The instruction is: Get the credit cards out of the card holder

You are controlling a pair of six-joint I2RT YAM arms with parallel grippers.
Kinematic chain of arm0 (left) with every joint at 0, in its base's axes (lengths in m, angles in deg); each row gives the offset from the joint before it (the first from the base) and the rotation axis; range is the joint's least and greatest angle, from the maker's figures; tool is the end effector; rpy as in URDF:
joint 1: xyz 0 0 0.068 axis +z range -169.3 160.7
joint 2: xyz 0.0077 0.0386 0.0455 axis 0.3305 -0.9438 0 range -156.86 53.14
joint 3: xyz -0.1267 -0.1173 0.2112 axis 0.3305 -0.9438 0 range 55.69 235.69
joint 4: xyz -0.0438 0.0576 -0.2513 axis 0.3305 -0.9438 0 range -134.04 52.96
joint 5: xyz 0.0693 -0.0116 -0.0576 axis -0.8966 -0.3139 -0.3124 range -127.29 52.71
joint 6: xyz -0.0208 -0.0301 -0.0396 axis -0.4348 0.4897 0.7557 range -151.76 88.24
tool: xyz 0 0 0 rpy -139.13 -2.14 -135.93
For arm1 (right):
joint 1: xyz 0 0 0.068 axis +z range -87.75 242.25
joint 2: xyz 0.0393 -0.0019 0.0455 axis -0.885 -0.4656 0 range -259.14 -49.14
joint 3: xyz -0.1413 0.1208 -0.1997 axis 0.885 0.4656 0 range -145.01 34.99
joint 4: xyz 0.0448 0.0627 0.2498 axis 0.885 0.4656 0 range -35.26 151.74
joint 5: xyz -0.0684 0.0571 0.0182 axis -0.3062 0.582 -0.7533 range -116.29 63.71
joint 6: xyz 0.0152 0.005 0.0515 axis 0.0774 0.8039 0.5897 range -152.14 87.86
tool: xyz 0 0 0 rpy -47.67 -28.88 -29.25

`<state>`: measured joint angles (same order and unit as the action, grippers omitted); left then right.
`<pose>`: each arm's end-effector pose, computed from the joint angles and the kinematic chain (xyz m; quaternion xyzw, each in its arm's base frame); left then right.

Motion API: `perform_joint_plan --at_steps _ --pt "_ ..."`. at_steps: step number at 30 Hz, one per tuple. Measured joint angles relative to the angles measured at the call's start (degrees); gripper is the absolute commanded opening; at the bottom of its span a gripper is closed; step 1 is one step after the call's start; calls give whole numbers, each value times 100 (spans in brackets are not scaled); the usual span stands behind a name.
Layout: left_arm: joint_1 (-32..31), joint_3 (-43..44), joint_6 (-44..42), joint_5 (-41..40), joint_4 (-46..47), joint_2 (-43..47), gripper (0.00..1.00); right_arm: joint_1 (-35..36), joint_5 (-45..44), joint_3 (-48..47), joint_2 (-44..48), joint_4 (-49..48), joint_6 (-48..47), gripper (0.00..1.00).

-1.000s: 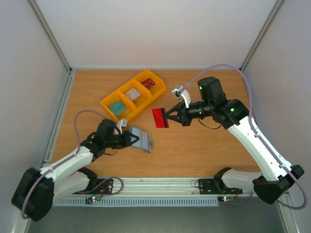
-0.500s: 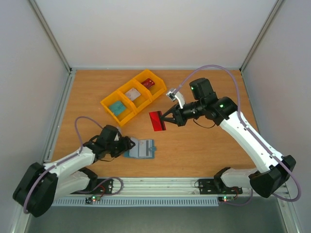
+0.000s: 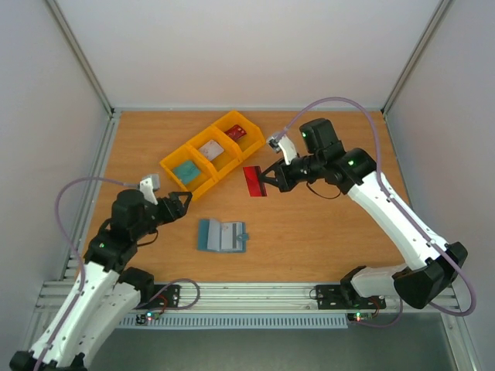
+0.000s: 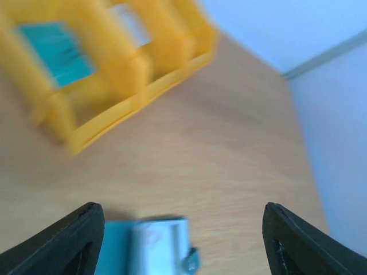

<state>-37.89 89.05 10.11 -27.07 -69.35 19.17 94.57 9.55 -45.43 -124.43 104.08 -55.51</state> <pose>0.1291 -0.0500 0.2591 -0.1348 0.8656 -0.3072 0.3717 0.2130 0.1594 0.3788 -0.5153 0.7191 0.3114 0.3470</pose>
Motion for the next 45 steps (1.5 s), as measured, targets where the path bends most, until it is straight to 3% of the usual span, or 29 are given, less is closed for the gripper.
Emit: perform_joint_plan --at_steps 3,8,12,15,20,24,26,28,37,45 --pt "0 70 -437 590 623 317 77 17 -374 -275 -96 57 4 1" --pt "0 46 -651 1672 1569 83 75 116 -1224 -1117 -588 260 -234 1" --pt "-2 50 -1152 2509 2365 -164 76 328 -1401 -1187 -649 136 -1016 1" --pt "-2 221 -1762 2780 2485 -339 78 411 -1808 -859 -490 -619 -1821 1" --pt "0 704 -2194 1744 1884 -651 80 337 -2487 -673 -992 -2496 -3665 1" --pt "76 1434 -2328 144 575 -1274 81 72 -2559 -1897 -2583 -3307 -4623 1" --pt "243 2037 -2356 -385 -94 -1895 97 -107 -2575 -2426 -3230 -3449 -4826 1" --pt "474 2771 -2341 -730 -754 -2723 99 -245 -2581 -2693 -3624 -3517 -4962 1" --pt "1025 5563 -2275 -1429 -2577 -6489 99 -378 -2555 -2542 -3807 -3652 -5064 1" --pt "1276 5681 -2068 -1464 -2627 -7410 99 -439 -2435 -2253 -3797 -3600 -5016 1"
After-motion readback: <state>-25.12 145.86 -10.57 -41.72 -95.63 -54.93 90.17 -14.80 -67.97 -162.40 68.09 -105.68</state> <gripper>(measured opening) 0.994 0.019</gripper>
